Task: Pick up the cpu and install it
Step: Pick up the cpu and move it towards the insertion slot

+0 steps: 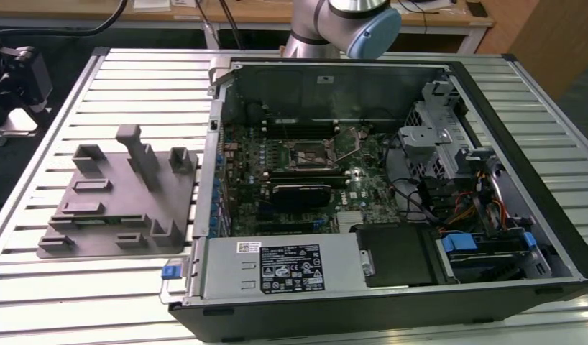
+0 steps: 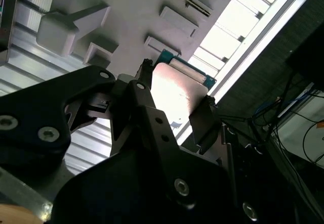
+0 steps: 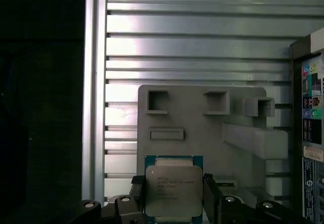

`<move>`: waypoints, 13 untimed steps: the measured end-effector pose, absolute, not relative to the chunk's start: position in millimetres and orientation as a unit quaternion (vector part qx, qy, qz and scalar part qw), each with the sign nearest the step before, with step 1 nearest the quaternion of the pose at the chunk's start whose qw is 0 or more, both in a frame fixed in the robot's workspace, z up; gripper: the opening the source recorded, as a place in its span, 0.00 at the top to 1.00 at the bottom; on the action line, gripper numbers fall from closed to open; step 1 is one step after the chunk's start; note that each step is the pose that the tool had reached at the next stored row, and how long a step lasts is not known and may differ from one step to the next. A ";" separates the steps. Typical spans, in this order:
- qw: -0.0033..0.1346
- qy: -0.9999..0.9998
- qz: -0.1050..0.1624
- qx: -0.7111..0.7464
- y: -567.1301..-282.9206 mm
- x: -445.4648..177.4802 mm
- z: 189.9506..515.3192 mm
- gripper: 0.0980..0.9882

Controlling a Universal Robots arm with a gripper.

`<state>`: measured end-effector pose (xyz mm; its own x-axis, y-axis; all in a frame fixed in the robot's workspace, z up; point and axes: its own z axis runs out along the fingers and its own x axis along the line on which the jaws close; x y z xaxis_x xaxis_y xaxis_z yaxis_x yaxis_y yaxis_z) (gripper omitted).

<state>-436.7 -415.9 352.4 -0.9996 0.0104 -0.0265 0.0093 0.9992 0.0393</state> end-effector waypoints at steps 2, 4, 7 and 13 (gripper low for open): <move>0.013 1.000 0.020 0.005 -415.9 -436.7 352.7 0.50; 0.013 1.000 0.019 0.005 -415.9 -436.4 352.8 0.50; 0.013 1.000 0.020 0.005 -415.9 -434.0 352.7 0.50; 0.013 1.000 0.020 0.005 -415.9 -426.9 352.7 0.50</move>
